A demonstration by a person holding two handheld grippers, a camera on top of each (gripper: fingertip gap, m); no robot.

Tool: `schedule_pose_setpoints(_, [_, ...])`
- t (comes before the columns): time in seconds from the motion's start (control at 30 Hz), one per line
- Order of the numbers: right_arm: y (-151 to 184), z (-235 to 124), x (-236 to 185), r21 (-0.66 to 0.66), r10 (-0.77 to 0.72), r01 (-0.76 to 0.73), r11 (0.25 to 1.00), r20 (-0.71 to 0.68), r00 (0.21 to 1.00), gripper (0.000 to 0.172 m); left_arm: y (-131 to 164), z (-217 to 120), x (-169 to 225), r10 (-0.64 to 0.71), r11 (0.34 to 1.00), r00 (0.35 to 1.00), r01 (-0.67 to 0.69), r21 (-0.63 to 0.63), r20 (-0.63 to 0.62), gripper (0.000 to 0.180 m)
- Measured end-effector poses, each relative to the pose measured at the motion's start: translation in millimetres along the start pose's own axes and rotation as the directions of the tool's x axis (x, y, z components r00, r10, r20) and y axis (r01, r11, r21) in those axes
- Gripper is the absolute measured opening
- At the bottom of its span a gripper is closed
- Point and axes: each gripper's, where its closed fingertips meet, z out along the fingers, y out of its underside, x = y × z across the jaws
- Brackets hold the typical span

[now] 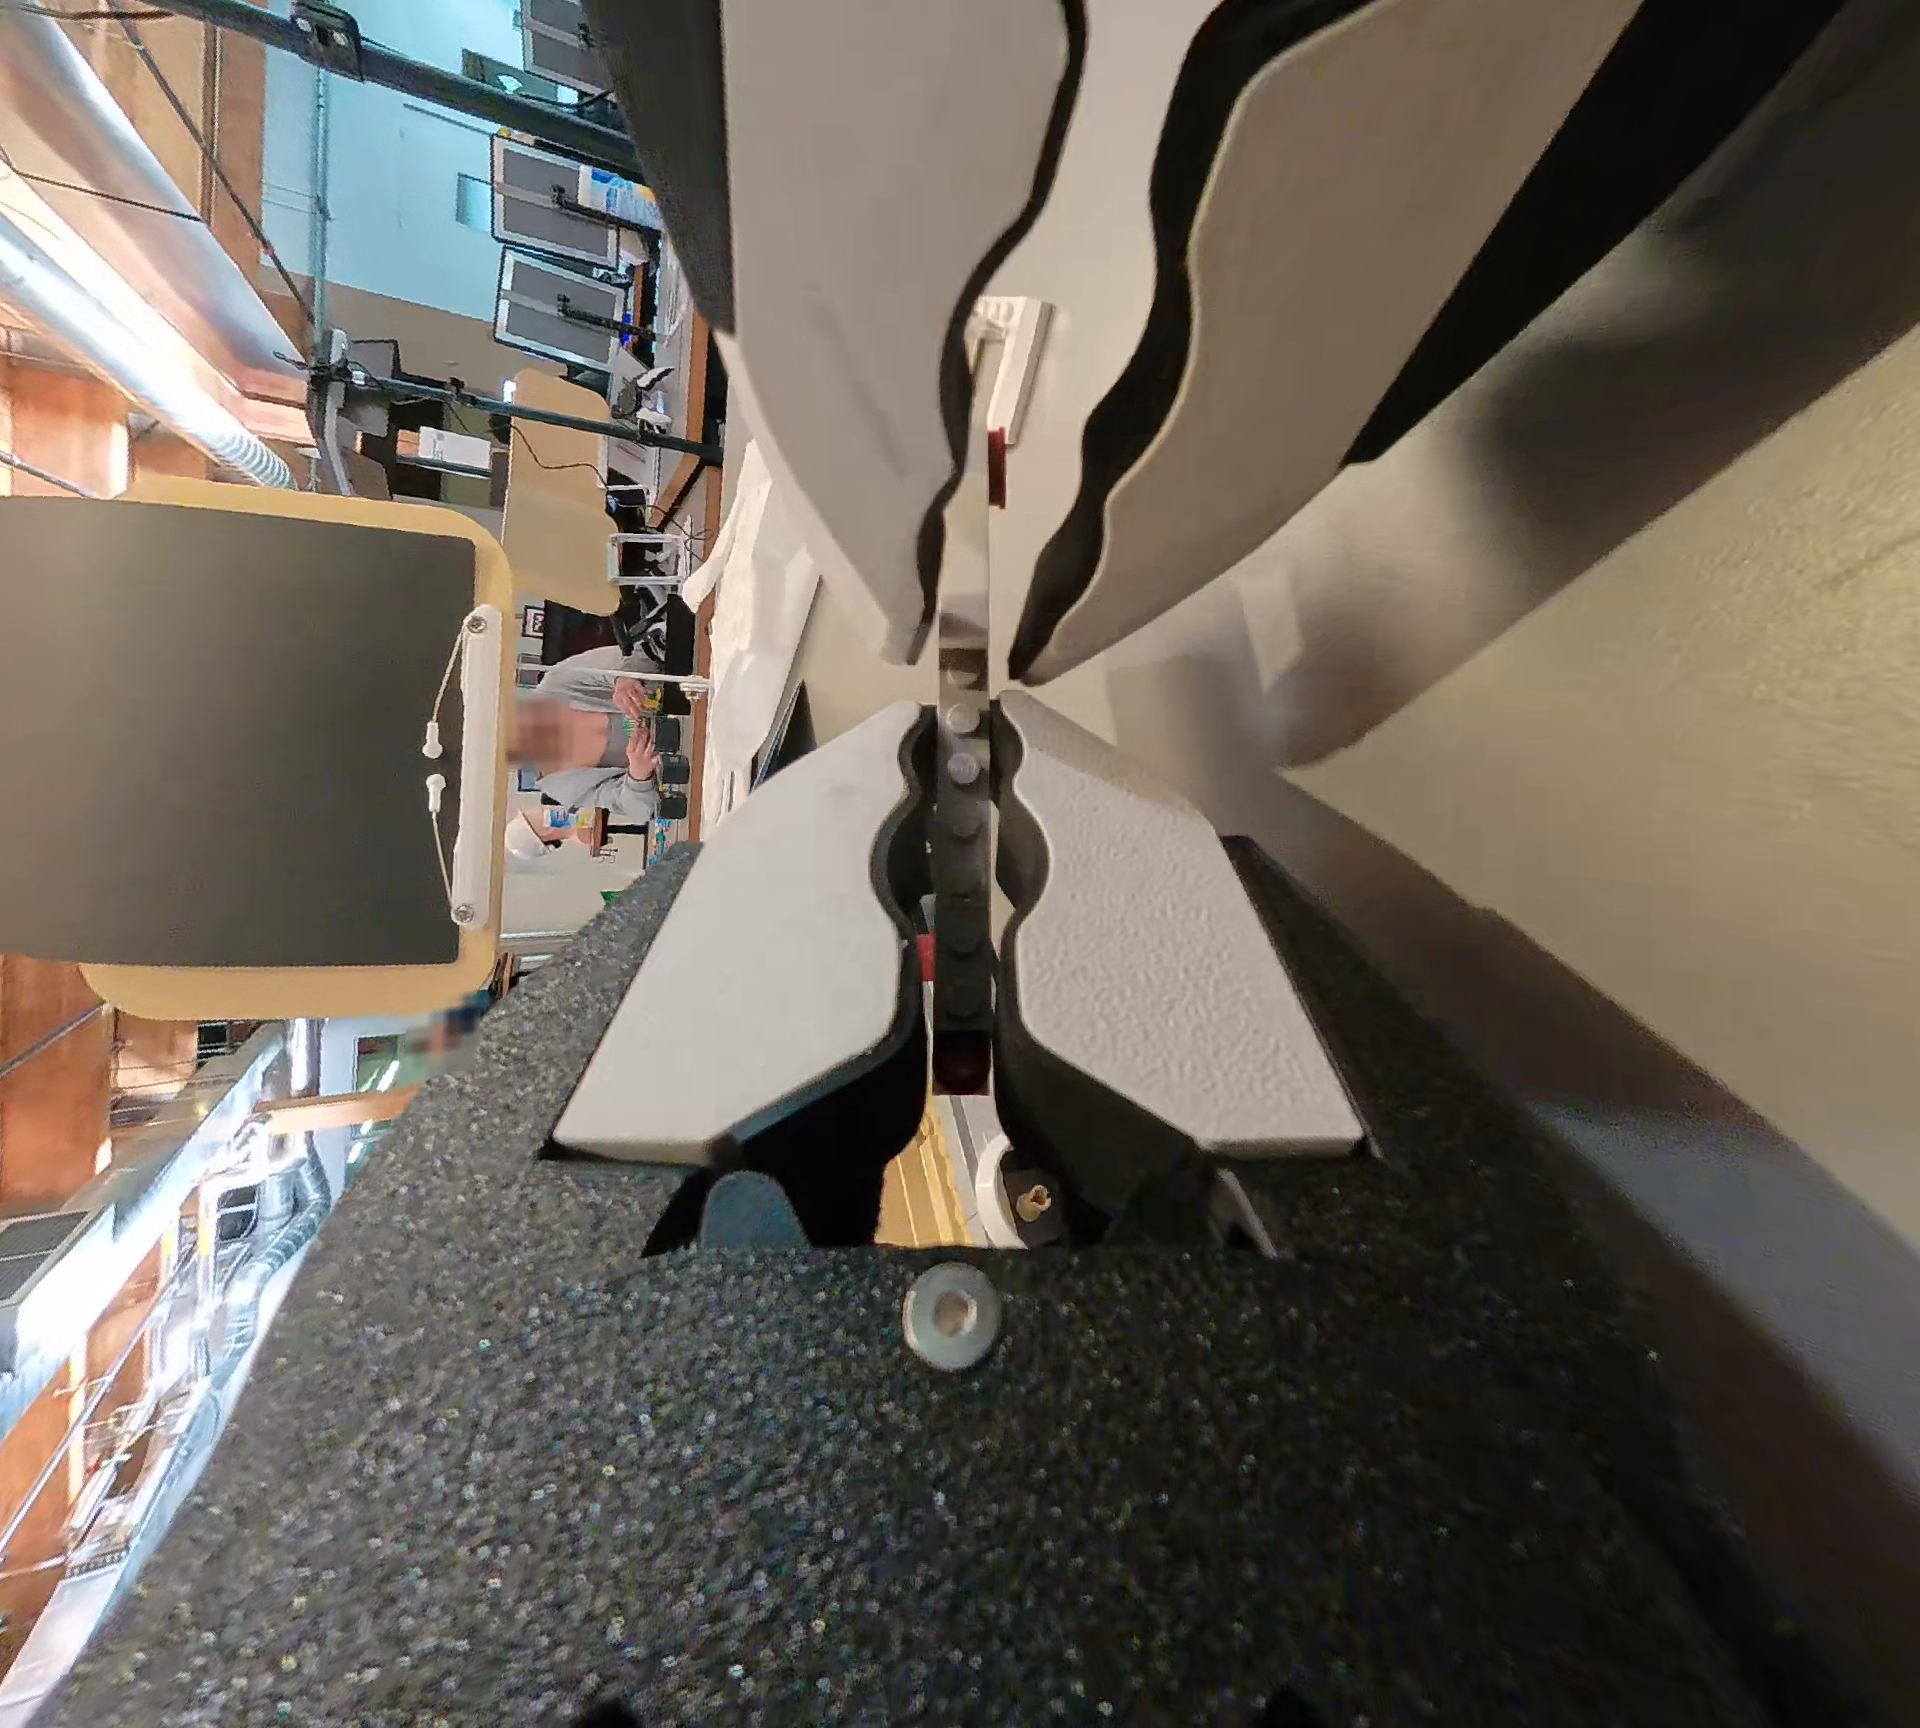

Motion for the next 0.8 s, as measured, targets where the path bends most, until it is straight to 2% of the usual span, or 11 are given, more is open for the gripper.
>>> schedule_pose_setpoints(0.07, [0,0,0,-0.001,-0.006,0.006,1.0,-0.004,1.0,0.009,0,0,0,0.001,1.0,1.0,-0.001,-0.003,0.0,0.008])
schedule_pose_setpoints(0.8, [-11,-18,-2,0.105,-0.104,0.107,0.989,-0.034,0.994,0.008,-7,-1,6,-0.03,0.999,0.999,0.031,0.036,-0.033,0.009])
